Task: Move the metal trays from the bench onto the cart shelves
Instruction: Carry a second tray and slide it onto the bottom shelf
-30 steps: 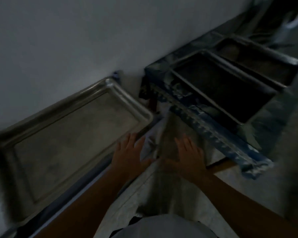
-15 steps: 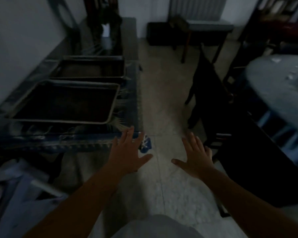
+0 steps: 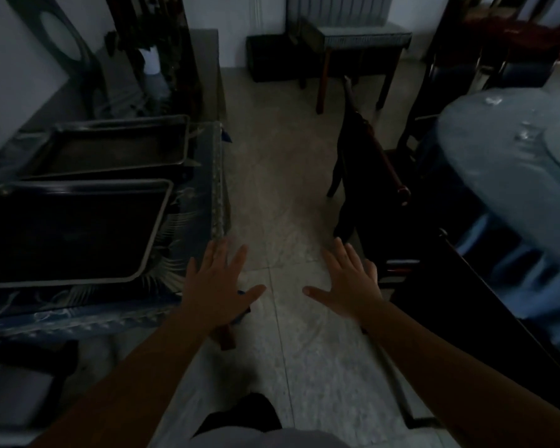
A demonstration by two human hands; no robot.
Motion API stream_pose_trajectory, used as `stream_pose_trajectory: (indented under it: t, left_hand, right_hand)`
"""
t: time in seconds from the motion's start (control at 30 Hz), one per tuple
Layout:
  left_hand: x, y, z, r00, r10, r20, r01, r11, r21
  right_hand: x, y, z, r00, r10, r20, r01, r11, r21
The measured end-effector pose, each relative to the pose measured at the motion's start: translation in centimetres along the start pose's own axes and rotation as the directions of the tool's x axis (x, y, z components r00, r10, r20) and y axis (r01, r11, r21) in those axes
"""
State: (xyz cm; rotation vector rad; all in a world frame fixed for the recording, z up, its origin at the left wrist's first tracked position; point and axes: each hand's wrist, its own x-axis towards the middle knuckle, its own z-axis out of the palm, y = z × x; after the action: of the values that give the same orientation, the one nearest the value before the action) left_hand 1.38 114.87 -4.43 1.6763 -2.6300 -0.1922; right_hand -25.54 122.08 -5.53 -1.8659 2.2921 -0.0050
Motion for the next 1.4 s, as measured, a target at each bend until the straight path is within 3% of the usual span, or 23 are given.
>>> stream_pose_trajectory:
  t: [0.37,0.63,0.93,1.17,1.4]
  left_hand:
    - [23.1,-3.1,0.2,0.994,-0.06,0.097,0.062,0.998,-0.018]
    - [37.7,-1.3,-1.5,0.989,-0.079,0.122,0.084,0.996,-0.036]
    - [53.6,-2.1,-0.4,0.95,-0.269,0.161,0.278,0.96,-0.034]
    - [58.8,-7.1,-0.6,0.853,-0.488,0.186,0.51,0.855,-0.093]
    - [64.3,-17.9,-0.5,0.747,-0.634,0.2,0.661,0.74,-0.124]
  right_hand:
    - [21.3,2.5,-1.4,0.999,0.002,0.036,-0.003,1.0,0.019]
    - [36.3,6.2,-2.6,0.997,0.037,0.061,-0.039,0.999,0.025]
    - [55.9,9.8,-4.7,0.984,-0.137,0.117,0.132,0.99,0.048]
    - [69.4,4.6,-6.4,0.904,-0.362,0.225,0.366,0.93,0.027]
    - [82.4,-6.2,-3.5,0.824,-0.502,0.263,0.525,0.851,-0.019]
